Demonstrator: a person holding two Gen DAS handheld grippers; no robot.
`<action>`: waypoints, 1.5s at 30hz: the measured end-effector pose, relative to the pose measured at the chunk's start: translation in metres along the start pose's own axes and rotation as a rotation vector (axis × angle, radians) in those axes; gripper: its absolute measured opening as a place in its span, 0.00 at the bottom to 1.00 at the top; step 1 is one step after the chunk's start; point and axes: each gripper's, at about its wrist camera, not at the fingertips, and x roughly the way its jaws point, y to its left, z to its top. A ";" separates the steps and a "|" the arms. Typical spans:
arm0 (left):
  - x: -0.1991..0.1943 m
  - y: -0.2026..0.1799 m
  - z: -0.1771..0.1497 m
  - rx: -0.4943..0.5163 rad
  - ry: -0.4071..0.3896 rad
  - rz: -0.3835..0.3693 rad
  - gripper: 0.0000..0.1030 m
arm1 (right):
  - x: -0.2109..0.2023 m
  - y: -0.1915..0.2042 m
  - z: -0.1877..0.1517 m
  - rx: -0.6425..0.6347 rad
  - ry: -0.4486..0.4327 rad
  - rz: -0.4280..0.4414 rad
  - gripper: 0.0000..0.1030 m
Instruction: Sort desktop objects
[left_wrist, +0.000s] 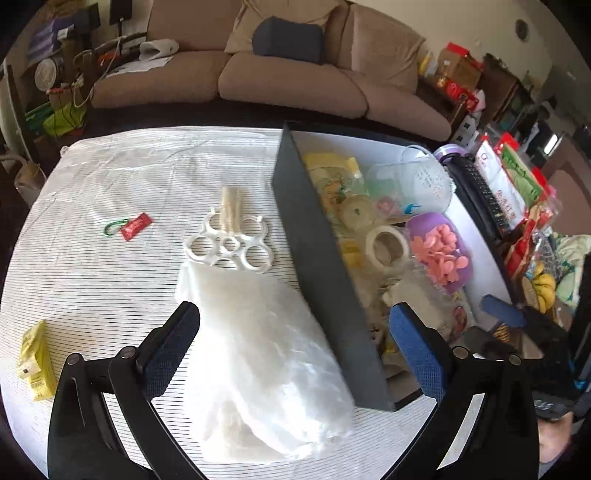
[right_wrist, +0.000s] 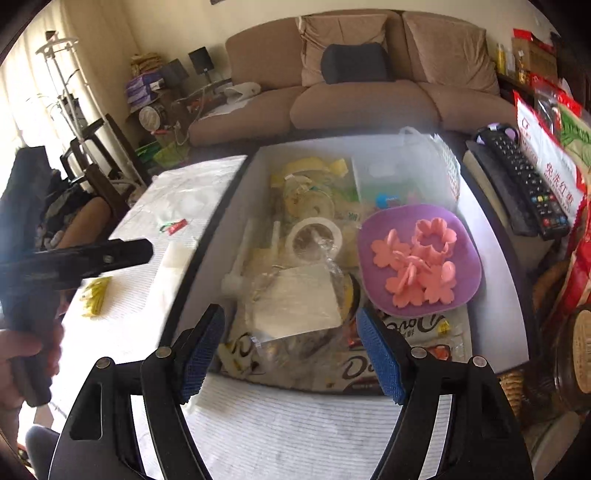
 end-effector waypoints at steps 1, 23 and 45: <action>0.001 0.014 -0.001 0.001 -0.007 0.029 1.00 | -0.006 0.006 -0.001 -0.010 -0.009 0.004 0.74; 0.094 0.114 -0.028 -0.102 0.168 -0.200 0.87 | 0.043 0.143 -0.072 -0.129 0.048 0.221 0.71; 0.030 0.114 -0.051 -0.092 0.065 -0.147 0.40 | 0.023 0.135 -0.067 -0.075 -0.015 0.300 0.71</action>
